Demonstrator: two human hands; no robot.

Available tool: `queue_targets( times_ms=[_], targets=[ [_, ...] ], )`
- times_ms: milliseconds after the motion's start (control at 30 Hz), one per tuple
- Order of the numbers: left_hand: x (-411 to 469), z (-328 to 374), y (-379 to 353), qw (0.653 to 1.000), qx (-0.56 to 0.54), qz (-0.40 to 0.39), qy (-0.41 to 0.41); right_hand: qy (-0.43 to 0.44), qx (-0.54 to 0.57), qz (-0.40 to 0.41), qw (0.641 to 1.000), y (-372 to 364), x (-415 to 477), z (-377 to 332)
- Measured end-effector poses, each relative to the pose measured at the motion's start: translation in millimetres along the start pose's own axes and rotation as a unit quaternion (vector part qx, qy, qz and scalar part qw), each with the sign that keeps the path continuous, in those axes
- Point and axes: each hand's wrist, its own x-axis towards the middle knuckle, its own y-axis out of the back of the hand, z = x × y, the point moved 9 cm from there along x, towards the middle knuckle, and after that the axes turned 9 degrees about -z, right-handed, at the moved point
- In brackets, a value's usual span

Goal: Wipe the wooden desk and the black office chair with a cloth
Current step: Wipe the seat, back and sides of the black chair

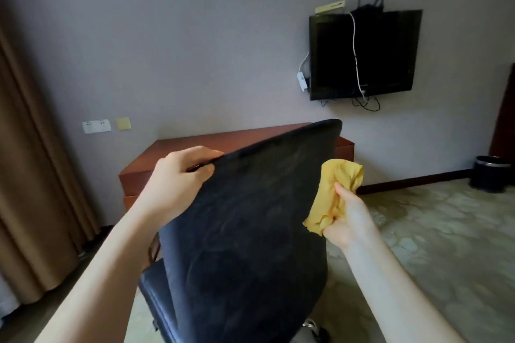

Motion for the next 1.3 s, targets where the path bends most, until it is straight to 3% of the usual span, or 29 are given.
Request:
queue_targets(
  times_ms=[133, 233, 433, 567, 667, 767, 833, 933, 1033, 1200, 1300],
  targets=[
    [-8.0, -26.2, 31.5, 0.992, -0.041, 0.102, 0.069, 0.072, -0.033, 0.071, 0.994, 6.7, 14.8, -33.4],
    [-8.0, -34.7, 50.0, 0.973, 0.031, 0.178, 0.145, 0.157, -0.072, 0.113, 0.978, 1.2, 25.9, -65.6],
    [18.7, -65.3, 53.9, 0.934, 0.249, 0.041, 0.254, 0.292, -0.136, 0.079, 0.943, -39.5, 47.0, -82.5],
    [16.5, -91.4, 64.0, 0.927, 0.251, -0.004, 0.28, 0.338, -0.226, 0.106, 0.908, -48.3, 57.5, -76.5],
    [17.7, -102.8, 70.9, 0.923, 0.25, -0.005, 0.292, 0.396, -0.355, 0.179, 0.828, -49.3, 47.2, -81.8],
    [19.6, -107.5, 74.7, 0.92, 0.264, 0.004, 0.289, 0.411, -0.349, 0.119, 0.834, -71.7, 43.4, -63.6],
    [21.1, -109.8, 77.5, 0.919, 0.268, 0.005, 0.288, 0.44, -0.365, 0.081, 0.817, -97.5, 30.4, -39.0],
    [20.8, -112.4, 78.1, 0.919, 0.269, -0.002, 0.289, 0.51, -0.41, 0.024, 0.756, -144.8, -2.0, 3.0],
    [20.8, -115.3, 79.6, 0.915, 0.271, -0.007, 0.3, 0.593, -0.448, -0.033, 0.668, -184.7, -38.1, 35.7],
    [17.6, -134.0, 88.3, 0.919, 0.231, -0.019, 0.32, 0.622, -0.548, -0.097, 0.551, -223.7, -65.1, 83.0],
    [13.4, -138.7, 97.4, 0.913, 0.249, -0.005, 0.323, 0.66, -0.59, -0.121, 0.45, -231.0, -74.1, 95.5]
  ],
)
